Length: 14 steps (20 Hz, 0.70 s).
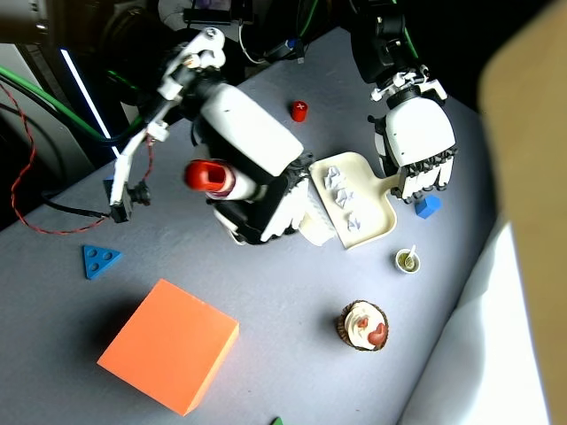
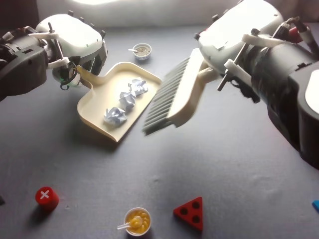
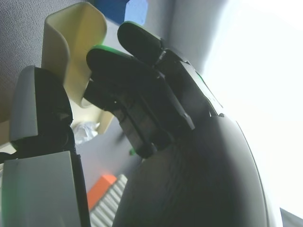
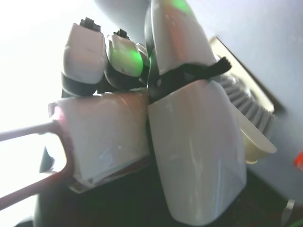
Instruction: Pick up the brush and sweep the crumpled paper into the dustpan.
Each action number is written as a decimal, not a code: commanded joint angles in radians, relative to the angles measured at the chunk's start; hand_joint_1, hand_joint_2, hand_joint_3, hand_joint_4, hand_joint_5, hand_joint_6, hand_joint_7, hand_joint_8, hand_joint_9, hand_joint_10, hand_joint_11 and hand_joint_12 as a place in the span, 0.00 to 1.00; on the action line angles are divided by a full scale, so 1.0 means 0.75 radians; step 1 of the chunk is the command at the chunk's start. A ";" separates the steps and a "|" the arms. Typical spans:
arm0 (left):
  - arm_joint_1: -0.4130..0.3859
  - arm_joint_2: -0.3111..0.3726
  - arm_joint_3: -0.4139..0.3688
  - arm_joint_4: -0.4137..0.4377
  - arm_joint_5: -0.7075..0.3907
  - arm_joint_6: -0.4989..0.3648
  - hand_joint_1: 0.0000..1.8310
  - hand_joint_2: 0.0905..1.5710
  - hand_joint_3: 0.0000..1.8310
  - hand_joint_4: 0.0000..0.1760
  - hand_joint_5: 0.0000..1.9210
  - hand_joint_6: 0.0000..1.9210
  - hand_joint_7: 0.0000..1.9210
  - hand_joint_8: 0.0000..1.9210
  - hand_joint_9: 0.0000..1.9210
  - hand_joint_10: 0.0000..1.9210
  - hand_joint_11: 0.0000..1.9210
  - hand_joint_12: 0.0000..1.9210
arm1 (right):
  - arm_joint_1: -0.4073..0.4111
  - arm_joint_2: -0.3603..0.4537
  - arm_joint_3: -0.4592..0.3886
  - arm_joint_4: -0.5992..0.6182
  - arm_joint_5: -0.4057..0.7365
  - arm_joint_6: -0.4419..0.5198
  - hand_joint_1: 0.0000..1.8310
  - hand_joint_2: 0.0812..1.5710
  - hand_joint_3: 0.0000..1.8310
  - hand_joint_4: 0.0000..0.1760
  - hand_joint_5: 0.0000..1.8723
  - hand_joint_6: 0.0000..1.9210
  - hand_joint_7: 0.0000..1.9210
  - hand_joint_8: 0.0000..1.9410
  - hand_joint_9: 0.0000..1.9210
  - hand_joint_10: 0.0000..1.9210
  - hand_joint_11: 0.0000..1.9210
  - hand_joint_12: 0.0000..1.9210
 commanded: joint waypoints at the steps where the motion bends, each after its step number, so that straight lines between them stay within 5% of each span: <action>1: -0.013 0.024 -0.001 0.002 -0.133 0.011 0.76 0.65 0.00 0.00 0.54 0.45 0.63 0.21 0.52 0.59 0.37 0.62 | 0.000 0.016 -0.005 -0.126 -0.036 0.001 0.88 0.77 0.00 1.00 0.52 1.00 0.56 1.00 0.65 1.00 0.75 1.00; 14: -0.010 0.044 -0.010 -0.005 -0.130 0.020 0.76 0.66 0.00 0.00 0.50 0.50 0.65 0.19 0.53 0.57 0.39 0.57 | -0.109 0.062 -0.044 -0.333 -0.041 0.220 0.88 0.76 0.00 1.00 0.52 1.00 0.58 1.00 0.67 1.00 0.76 1.00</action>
